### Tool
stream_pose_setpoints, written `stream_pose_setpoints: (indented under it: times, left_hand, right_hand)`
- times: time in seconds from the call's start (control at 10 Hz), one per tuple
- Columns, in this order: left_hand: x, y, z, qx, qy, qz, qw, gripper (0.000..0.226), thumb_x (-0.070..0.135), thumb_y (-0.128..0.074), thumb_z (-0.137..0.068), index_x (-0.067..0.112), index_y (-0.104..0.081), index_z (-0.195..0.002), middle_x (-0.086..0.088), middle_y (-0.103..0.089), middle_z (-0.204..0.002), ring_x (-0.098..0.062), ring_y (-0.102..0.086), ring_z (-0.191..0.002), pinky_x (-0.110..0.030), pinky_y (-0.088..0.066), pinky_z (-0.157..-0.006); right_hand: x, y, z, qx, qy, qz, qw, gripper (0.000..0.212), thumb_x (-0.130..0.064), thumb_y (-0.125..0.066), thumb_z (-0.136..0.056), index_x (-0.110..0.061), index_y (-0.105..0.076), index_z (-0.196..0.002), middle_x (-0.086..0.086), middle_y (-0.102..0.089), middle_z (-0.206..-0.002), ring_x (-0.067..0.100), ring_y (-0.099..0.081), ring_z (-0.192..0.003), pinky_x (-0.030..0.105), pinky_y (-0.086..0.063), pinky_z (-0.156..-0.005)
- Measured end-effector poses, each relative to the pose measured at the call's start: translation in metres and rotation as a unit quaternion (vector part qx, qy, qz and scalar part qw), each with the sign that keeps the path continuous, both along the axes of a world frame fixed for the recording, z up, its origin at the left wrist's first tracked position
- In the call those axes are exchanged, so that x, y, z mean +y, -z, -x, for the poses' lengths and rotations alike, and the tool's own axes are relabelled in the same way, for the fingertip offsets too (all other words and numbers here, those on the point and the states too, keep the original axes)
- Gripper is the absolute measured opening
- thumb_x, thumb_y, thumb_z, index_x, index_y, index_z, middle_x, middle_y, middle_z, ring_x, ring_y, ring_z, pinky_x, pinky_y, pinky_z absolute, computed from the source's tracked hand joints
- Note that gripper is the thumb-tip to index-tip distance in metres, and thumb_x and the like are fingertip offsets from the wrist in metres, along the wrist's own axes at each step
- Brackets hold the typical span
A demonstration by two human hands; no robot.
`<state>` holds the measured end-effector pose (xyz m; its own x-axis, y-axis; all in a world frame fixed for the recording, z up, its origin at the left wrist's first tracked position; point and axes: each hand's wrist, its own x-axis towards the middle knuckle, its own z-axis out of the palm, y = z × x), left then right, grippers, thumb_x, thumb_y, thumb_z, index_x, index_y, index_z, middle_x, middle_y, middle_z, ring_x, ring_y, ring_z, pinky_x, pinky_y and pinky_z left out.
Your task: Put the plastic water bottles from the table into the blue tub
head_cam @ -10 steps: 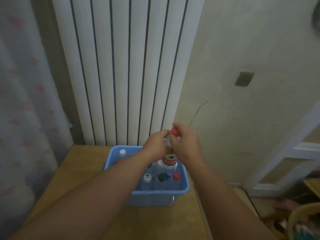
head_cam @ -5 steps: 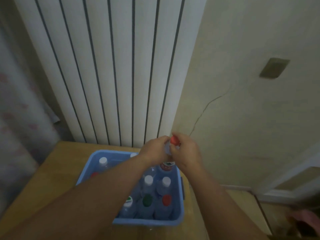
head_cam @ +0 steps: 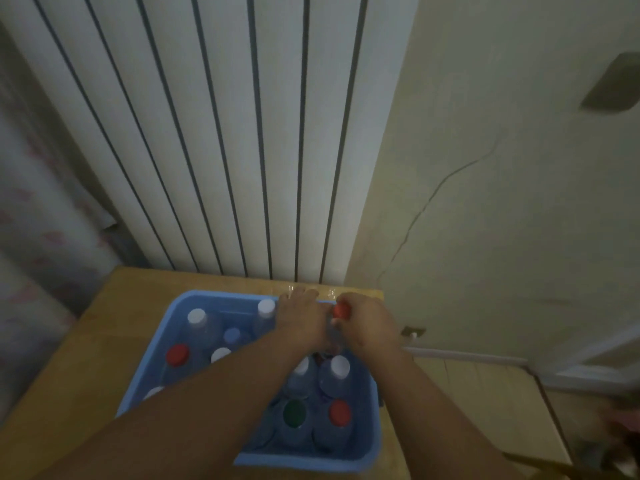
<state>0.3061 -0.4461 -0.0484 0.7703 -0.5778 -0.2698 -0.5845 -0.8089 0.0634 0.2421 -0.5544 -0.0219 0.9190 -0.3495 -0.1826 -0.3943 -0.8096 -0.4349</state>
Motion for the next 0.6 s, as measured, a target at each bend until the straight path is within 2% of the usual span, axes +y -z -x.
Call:
stream_pose_setpoints:
  times: [0.2, 0.3, 0.4, 0.5, 0.6]
  left_hand:
    - [0.002, 0.018, -0.002, -0.002, 0.016, -0.026, 1.0, 0.054, 0.062, -0.056, -0.081, 0.036, -0.059, -0.128, 0.0, -0.032, -0.15, -0.026, -0.022, -0.139, -0.048, -0.018, -0.111]
    - [0.004, 0.013, -0.002, 0.007, 0.034, -0.042, 0.998, 0.052, 0.057, -0.058, -0.082, 0.036, -0.057, -0.13, -0.001, -0.028, -0.154, -0.027, -0.02, -0.14, -0.049, -0.018, -0.113]
    - [0.009, 0.01, -0.002, 0.002, 0.036, -0.027, 0.999, 0.05, 0.055, -0.054, -0.087, 0.033, -0.057, -0.131, -0.002, -0.031, -0.152, -0.027, -0.025, -0.138, -0.049, -0.02, -0.112]
    - [0.022, -0.001, 0.005, -0.021, 0.028, 0.01, 0.999, 0.052, 0.054, -0.052, -0.089, 0.03, -0.054, -0.134, -0.004, -0.031, -0.153, -0.027, -0.023, -0.141, -0.047, -0.018, -0.113]
    - [0.036, -0.011, 0.011, -0.023, -0.004, 0.09, 0.996, 0.056, 0.045, -0.056, -0.087, 0.027, -0.047, -0.139, -0.004, -0.031, -0.153, -0.025, -0.023, -0.142, -0.044, -0.02, -0.112]
  right_hand:
    - [0.005, 0.029, 0.005, 0.003, 0.006, 0.023, 1.0, 0.013, -0.024, -0.062, -0.081, -0.024, -0.064, -0.094, 0.002, -0.062, -0.088, 0.024, -0.054, -0.098, 0.024, -0.033, -0.07]
    - [0.008, 0.03, 0.007, 0.001, 0.013, 0.029, 0.999, 0.011, -0.022, -0.061, -0.082, -0.023, -0.063, -0.093, 0.003, -0.059, -0.088, 0.021, -0.051, -0.093, 0.024, -0.033, -0.07]
    - [0.011, 0.033, 0.01, 0.007, 0.027, -0.005, 1.0, 0.012, -0.018, -0.057, -0.082, -0.024, -0.063, -0.09, 0.002, -0.064, -0.093, 0.016, -0.048, -0.081, 0.025, -0.036, -0.068]
    - [0.014, 0.043, 0.014, 0.035, 0.021, -0.052, 0.998, 0.017, -0.02, -0.05, -0.085, -0.026, -0.062, -0.096, 0.001, -0.068, -0.102, 0.021, -0.062, -0.092, 0.025, -0.043, -0.073]
    - [0.015, 0.044, 0.013, 0.013, 0.044, -0.017, 0.999, 0.037, -0.034, -0.045, -0.089, -0.025, -0.059, -0.122, 0.005, -0.065, -0.123, 0.028, -0.058, -0.114, 0.029, -0.045, -0.089]
